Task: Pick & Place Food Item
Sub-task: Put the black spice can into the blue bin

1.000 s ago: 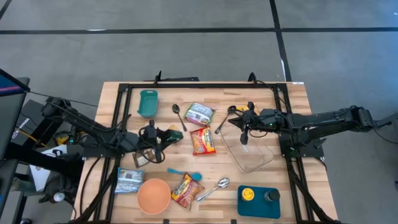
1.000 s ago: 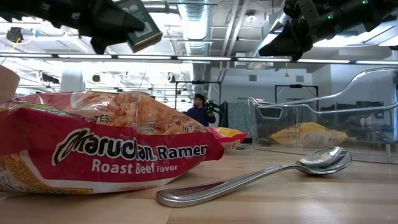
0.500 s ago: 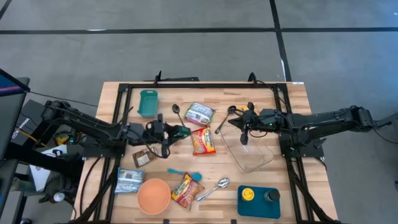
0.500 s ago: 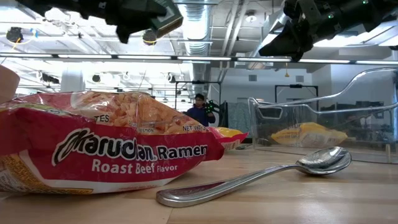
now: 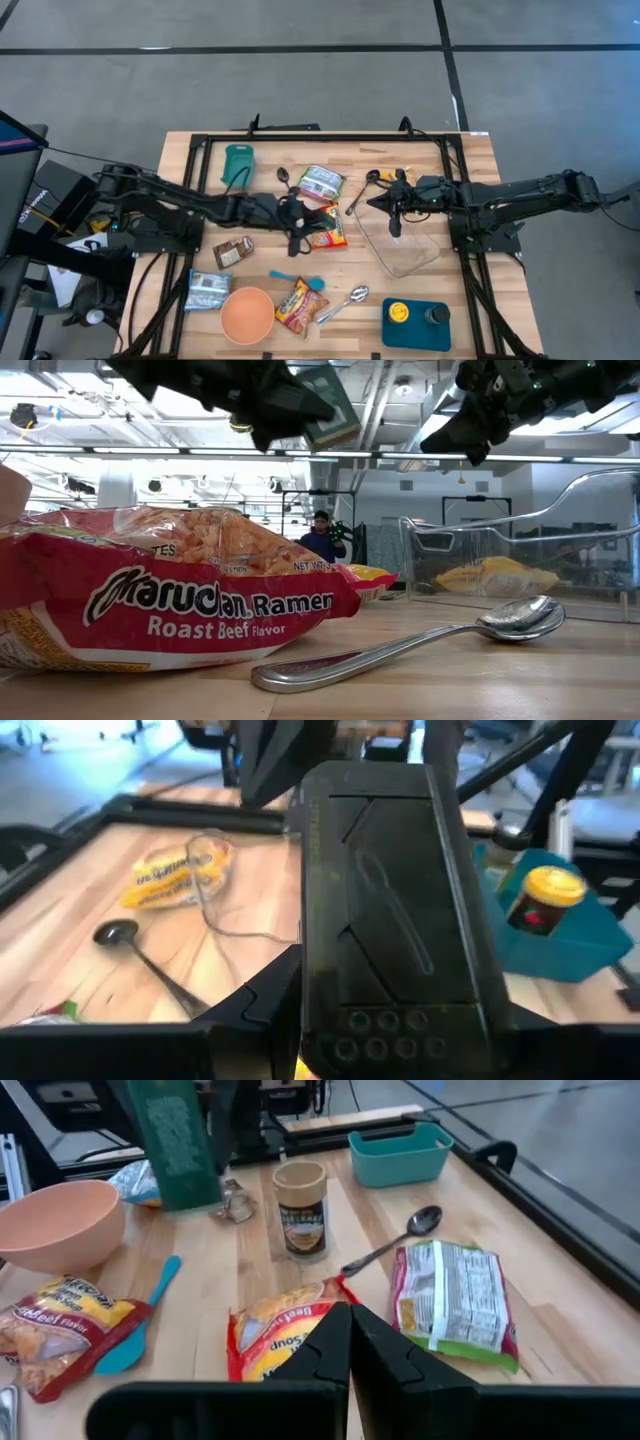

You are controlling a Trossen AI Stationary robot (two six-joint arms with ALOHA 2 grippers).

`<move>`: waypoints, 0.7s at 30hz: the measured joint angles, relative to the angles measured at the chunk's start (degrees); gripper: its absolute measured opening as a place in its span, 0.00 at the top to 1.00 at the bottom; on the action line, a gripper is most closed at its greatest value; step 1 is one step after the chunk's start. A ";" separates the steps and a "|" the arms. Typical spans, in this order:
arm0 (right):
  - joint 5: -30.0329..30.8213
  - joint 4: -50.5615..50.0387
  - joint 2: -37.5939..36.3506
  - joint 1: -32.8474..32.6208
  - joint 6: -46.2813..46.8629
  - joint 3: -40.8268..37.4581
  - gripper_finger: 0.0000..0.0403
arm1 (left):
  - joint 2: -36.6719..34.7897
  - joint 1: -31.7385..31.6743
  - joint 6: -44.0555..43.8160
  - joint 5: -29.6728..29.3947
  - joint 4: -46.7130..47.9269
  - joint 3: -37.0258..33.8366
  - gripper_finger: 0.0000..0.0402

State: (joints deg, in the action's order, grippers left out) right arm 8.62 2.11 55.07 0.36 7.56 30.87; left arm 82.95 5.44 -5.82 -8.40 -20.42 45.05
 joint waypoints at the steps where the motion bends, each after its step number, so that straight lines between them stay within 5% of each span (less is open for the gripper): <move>1: 0.00 -0.15 0.00 -0.23 0.02 0.00 1.00 | 1.03 -0.49 -0.02 0.62 0.50 0.87 0.67; 11: 0.15 1.08 0.09 -4.27 -0.94 -0.01 1.00 | 7.77 -3.47 -0.44 9.85 3.20 8.69 0.67; 21: 0.22 7.43 0.11 -4.41 -3.48 0.00 1.00 | 10.30 -3.53 -0.77 10.25 9.05 11.89 0.67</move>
State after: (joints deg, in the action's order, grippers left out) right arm 8.84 9.53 55.18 -4.05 4.08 30.87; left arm 93.25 1.91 -6.59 1.85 -11.37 56.95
